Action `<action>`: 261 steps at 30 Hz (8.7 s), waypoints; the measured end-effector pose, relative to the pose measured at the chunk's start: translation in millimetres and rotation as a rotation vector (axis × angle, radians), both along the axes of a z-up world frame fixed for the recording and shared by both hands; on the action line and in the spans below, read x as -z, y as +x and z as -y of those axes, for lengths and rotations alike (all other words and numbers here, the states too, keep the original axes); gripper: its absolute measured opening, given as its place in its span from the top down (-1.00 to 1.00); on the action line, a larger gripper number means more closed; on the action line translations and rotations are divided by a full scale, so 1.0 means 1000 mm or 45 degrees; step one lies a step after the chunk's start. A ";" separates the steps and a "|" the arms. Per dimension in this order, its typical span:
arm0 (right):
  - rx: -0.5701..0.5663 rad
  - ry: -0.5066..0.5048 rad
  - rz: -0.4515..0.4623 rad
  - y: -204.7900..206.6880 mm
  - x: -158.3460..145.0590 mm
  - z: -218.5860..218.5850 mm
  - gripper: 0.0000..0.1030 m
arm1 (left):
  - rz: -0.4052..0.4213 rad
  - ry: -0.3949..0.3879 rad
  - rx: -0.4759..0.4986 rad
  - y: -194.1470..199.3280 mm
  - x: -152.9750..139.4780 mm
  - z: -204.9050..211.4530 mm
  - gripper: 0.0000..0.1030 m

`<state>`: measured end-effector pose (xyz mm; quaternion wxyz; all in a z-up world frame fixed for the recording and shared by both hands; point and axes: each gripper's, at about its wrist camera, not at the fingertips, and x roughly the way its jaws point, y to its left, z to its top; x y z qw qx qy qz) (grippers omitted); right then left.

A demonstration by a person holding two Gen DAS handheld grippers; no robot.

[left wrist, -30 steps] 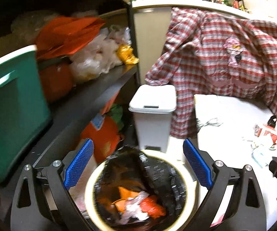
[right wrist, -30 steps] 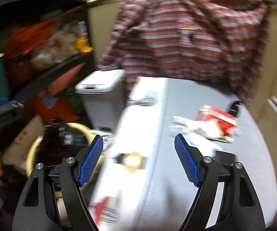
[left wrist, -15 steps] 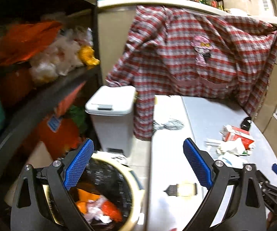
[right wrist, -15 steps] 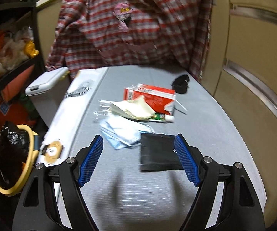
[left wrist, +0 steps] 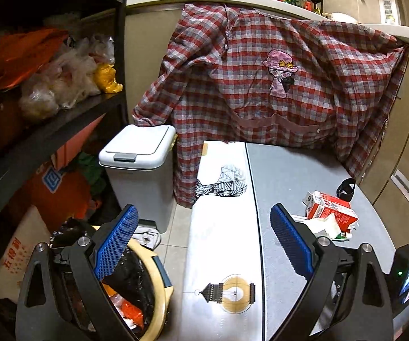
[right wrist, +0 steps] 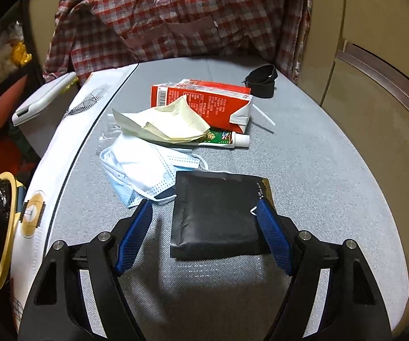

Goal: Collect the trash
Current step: 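Move the right gripper back to the black pouch on the table, then close the right gripper on the black pouch edge, then grasp the yellowish tissue paper with the left gripper while right lifts the black pouch, then carry the tissue and black pouch in both grippers over the bin, then open both grippers to drop the tissue and pouch into the bin, then move both grippers back to the trash on the table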

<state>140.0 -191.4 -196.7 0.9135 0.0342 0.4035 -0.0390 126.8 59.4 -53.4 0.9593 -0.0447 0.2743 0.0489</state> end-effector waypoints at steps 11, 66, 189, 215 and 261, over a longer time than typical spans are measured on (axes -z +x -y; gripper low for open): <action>-0.029 0.005 -0.027 0.005 0.003 0.001 0.78 | -0.015 -0.026 0.040 0.004 0.013 0.001 -0.77; 0.034 0.025 -0.067 0.011 0.007 0.029 1.00 | 0.044 -0.010 0.140 -0.008 0.010 0.019 -0.77; -0.655 0.332 0.296 -0.054 -0.126 -0.186 0.92 | 0.108 -0.042 -0.035 -0.073 -0.039 -0.107 1.00; -0.912 0.310 0.099 -0.044 -0.082 -0.310 0.92 | -0.162 -0.059 -0.281 -0.071 0.026 -0.205 1.00; -0.293 0.262 0.231 -0.031 -0.105 -0.082 -0.48 | -0.077 0.022 -0.196 -0.040 0.011 -0.103 -0.68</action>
